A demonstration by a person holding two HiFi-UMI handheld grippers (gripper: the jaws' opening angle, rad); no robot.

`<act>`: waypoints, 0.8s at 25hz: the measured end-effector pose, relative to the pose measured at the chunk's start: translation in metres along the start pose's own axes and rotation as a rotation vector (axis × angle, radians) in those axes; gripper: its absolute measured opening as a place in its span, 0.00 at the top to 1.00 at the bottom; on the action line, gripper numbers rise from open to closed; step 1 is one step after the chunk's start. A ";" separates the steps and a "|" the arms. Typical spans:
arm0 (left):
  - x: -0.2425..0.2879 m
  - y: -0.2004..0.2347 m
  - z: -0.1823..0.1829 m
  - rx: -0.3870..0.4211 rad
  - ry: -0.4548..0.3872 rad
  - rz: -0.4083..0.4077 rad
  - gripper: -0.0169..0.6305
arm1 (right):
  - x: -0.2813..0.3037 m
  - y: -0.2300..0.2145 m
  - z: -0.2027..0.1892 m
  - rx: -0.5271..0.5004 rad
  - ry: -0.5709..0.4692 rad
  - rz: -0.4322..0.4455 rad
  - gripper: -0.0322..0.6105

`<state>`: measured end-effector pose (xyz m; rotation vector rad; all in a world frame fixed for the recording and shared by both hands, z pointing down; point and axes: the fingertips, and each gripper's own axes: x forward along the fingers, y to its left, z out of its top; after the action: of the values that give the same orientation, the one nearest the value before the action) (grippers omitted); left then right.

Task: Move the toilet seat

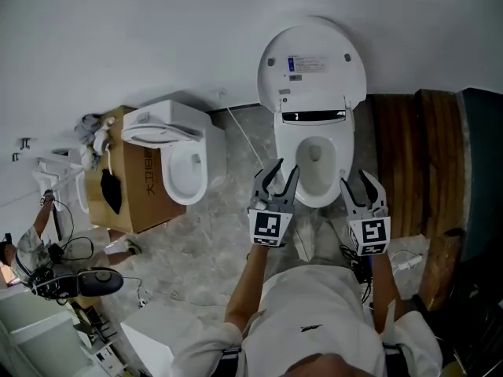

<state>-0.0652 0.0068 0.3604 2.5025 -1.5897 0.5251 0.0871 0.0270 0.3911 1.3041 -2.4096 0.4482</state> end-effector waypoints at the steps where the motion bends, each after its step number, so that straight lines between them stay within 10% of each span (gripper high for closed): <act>1: 0.004 0.000 -0.007 -0.002 0.013 -0.004 0.73 | 0.003 -0.002 -0.007 0.014 0.010 -0.005 0.61; 20: 0.044 -0.001 -0.139 -0.089 0.127 -0.082 0.73 | 0.065 -0.002 -0.132 0.087 0.175 -0.087 0.61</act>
<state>-0.0779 0.0104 0.5056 2.4052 -1.4267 0.5771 0.0774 0.0367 0.5372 1.3412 -2.2030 0.6207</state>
